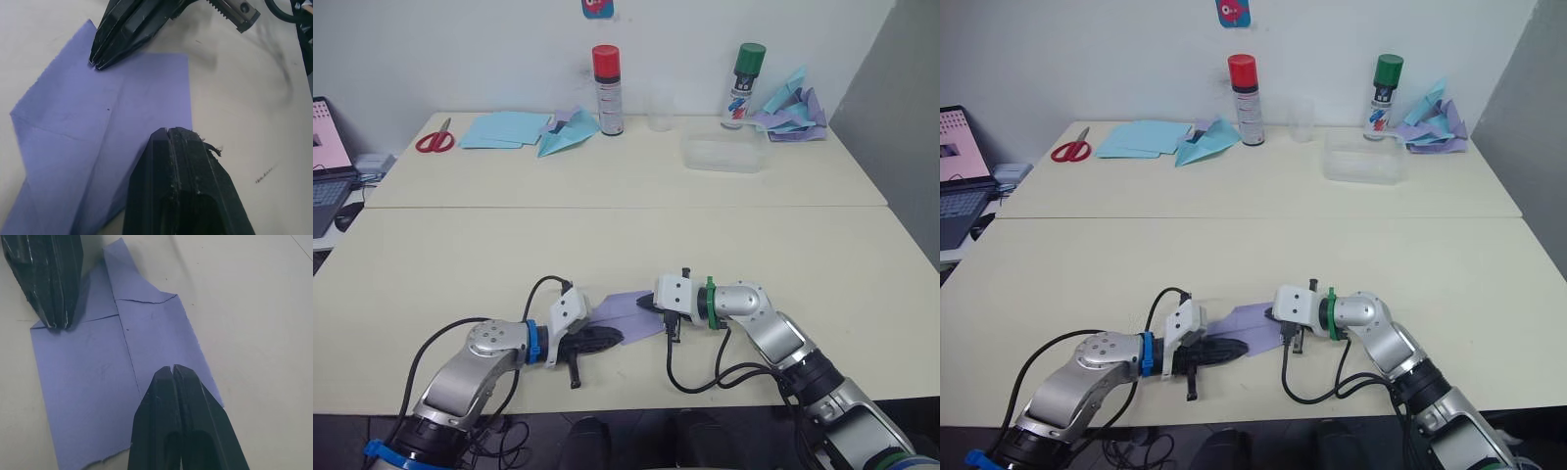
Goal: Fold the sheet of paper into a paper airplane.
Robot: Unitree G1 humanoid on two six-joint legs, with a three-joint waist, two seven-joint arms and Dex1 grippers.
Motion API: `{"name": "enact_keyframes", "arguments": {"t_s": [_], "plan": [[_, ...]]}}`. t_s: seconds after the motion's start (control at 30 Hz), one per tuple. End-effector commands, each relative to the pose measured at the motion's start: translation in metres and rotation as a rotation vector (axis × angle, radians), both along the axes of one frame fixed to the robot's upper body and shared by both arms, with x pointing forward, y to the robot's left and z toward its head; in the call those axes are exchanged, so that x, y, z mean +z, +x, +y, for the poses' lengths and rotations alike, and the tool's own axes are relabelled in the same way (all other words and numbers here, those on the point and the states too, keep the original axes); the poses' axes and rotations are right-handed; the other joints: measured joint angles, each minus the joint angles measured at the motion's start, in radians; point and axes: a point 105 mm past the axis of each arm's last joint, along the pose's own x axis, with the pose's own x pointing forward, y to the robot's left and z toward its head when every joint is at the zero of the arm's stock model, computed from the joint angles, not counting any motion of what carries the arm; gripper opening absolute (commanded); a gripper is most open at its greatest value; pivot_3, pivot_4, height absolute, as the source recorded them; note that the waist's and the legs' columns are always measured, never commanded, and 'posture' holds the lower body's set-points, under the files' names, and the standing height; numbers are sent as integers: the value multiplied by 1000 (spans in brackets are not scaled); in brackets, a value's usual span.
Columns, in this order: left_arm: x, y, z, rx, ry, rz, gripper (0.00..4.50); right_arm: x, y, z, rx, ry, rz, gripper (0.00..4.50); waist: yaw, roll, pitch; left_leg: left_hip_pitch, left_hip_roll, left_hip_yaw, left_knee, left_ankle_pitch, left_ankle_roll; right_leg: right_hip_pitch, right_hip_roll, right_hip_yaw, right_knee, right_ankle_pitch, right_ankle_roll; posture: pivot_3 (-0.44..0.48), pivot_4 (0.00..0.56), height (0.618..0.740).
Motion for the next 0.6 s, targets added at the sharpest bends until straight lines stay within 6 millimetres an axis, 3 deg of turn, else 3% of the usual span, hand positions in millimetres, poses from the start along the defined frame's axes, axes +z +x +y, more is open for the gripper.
{"name": "enact_keyframes", "arguments": {"t_s": [0.03,0.2,0.47,0.6], "plan": [[20,12,10,56,-40,-47,0,-15,2,-10,-35,-50,46,36,0,0,0,0,0,0,0,0,0,0,0,0,0,0,1,0,150,740],[23,23,27,147,-53,-57,0,-16,1,-9,-31,-52,47,36,0,0,0,0,0,0,0,0,0,0,1,0,0,1,2,0,150,740],[-18,19,37,165,89,20,0,-12,0,-8,-22,-45,46,36,1,1,-1,0,0,0,0,0,0,0,1,0,0,1,2,0,150,740],[-27,20,35,170,99,16,0,3,-3,-2,-23,58,94,36,3,3,-3,1,0,0,0,0,0,1,0,0,0,1,2,0,150,740]]}}
